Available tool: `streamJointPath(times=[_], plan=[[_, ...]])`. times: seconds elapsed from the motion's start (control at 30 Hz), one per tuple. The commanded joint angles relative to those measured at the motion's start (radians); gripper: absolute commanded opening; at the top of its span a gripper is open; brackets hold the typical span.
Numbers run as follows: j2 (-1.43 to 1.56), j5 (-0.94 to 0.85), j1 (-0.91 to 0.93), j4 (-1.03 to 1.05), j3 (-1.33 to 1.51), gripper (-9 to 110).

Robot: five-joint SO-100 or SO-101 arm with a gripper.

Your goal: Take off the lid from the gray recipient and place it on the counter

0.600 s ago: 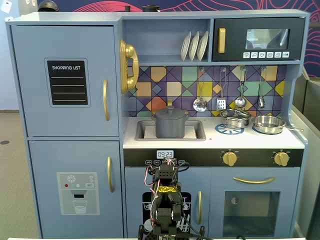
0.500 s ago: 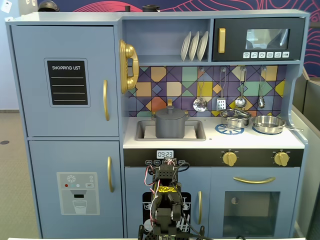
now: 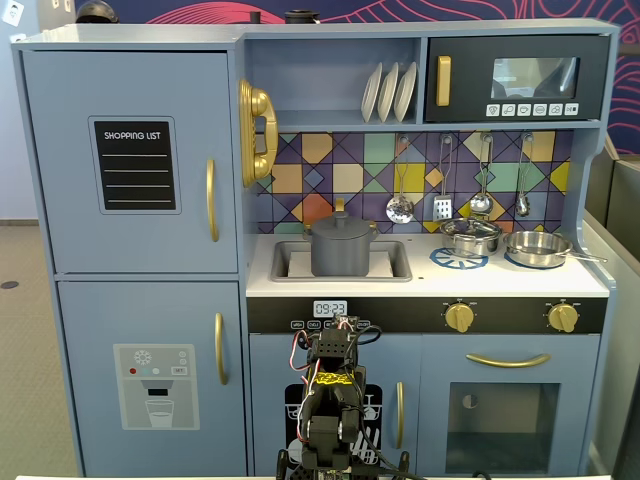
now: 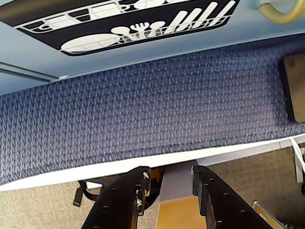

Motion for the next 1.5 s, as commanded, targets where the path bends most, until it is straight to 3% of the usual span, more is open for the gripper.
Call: streamJointPath(times=[0.0, 0.37, 0.83, 1.07, 1.27, 1.47], plan=[[-0.006, 0.044, -0.002, 0.095, -0.003, 0], [-0.034, 0.077, -0.040, -0.268, -0.322, 0], [-0.109, -0.198, -0.003, -0.805, -0.600, 0], [-0.293, -0.167, 0.025, -0.854, -0.798, 7], [-0.365, -0.132, 0.032, -0.930, -0.839, 19], [-0.446, -0.135, 0.029, -0.963, -0.865, 22]])
